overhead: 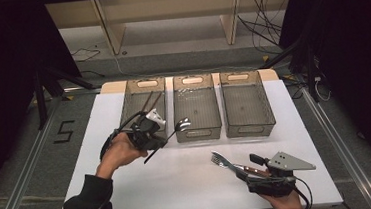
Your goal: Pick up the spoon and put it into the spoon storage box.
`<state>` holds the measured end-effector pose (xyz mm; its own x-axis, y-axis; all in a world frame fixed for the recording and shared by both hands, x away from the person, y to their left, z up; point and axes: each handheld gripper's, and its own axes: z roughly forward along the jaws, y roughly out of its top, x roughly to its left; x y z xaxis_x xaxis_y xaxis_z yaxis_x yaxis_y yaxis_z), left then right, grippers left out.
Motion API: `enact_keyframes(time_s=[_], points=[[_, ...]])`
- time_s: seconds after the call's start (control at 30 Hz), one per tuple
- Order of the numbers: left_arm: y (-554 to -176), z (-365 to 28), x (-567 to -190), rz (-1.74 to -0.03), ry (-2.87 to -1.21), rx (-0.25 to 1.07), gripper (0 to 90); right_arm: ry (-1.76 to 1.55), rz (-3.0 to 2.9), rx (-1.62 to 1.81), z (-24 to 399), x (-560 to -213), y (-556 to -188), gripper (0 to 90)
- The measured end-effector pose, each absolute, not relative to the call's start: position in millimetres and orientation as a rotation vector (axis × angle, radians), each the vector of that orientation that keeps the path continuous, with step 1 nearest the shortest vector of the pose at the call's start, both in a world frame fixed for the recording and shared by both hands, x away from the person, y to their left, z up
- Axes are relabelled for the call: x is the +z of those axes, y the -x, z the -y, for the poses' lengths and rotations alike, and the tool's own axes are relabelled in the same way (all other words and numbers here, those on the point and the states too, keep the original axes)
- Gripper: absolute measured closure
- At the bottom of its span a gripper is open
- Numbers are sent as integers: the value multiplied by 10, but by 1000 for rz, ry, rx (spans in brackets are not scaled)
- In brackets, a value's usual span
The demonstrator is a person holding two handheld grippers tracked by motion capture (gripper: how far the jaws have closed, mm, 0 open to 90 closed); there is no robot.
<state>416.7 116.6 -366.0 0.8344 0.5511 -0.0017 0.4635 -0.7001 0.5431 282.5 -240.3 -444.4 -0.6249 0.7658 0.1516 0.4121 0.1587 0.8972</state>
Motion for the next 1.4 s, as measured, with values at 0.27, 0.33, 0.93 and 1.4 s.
enact_keyframes(time_s=[0.27,0.33,0.93,1.4], points=[[-4414,-1005,-3564,-775,-2434,233,847,-1127,-2104,1458,2405,-4445,-2826,281],[-4480,-960,-3554,-781,-2427,228,847,-1128,-2103,1459,2405,-4444,-2826,281],[-4977,-672,-3400,-853,-2343,250,847,-1122,-2103,1465,2415,-4444,-2826,281],[-5253,-468,-3431,-922,-2276,268,847,-1120,-2105,1475,2422,-4442,-2825,280]])
